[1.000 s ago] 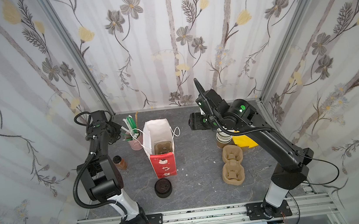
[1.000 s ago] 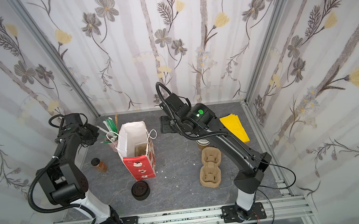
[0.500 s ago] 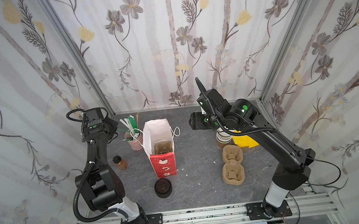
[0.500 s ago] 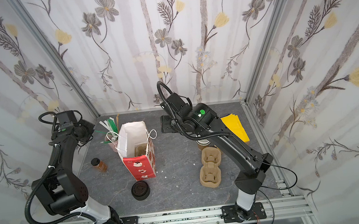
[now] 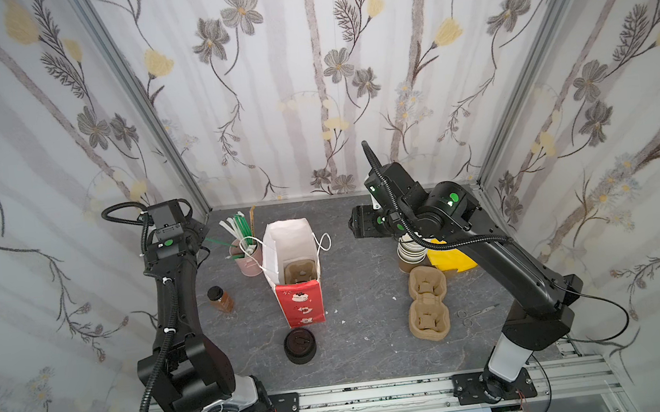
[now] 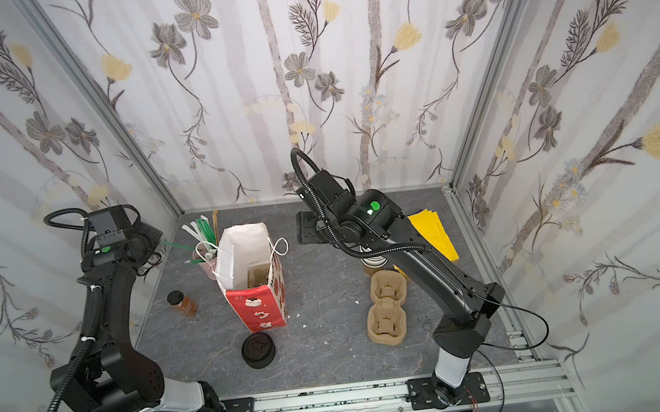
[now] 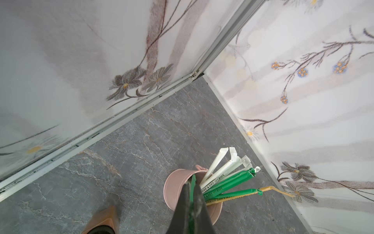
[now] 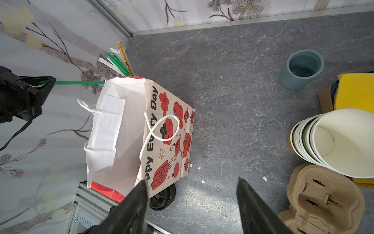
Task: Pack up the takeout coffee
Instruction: 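Pull the green straw up out of the pink cup with the left gripper, then carry the green straw over the bag opening with the left gripper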
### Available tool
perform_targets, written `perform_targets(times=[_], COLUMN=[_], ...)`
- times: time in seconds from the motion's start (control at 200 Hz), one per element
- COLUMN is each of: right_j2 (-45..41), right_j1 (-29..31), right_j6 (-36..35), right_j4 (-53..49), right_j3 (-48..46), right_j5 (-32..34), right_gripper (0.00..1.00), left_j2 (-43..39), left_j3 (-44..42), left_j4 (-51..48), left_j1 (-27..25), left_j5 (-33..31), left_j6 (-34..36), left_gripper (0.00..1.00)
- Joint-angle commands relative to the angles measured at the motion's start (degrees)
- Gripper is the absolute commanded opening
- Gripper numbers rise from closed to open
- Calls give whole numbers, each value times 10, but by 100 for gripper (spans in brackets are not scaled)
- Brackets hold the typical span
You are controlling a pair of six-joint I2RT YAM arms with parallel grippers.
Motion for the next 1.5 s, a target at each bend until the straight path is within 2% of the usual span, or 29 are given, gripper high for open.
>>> perform_targets(times=[0.0,0.25,0.455,0.575,0.749,0.909,1.029,1.199,1.304,1.494], right_j2=[-4,-3,-3,-4,-7,-16,-23,-40,-50,-64], right_j1=[-1,-2,-6,-8,-15,-19,-19,-38,-39,-39], right_j6=[1,1,6,12,19,11,4,9,18,30], right_j4=[5,5,5,6,3,-21,-34,-28,-25,-24], right_j3=[-1,-1,-1,-1,-1,-1,-6,-33,-47,-67], right_j5=[0,-2,-6,-7,-13,-11,-7,-3,-1,3], right_gripper=[70,70,70,70,70,70,70,70,70,70], left_j2=[-28,-120,-126,-127,-143,-190,-227,-239,-241,-226], left_j3=[-4,-23,91,145,147,131,93,59,57,53], left_j4=[4,0,-42,-41,-40,-41,-53,-102,-116,-155], left_j1=[0,-1,-5,-13,-52,-117,-177,-290,-324,-356], left_j5=[-49,-98,-65,3,168,209,184,63,23,-17], left_j6=[-4,-36,24,67,105,167,191,237,253,289], left_gripper=[0,0,0,0,0,0,0,0,0,0])
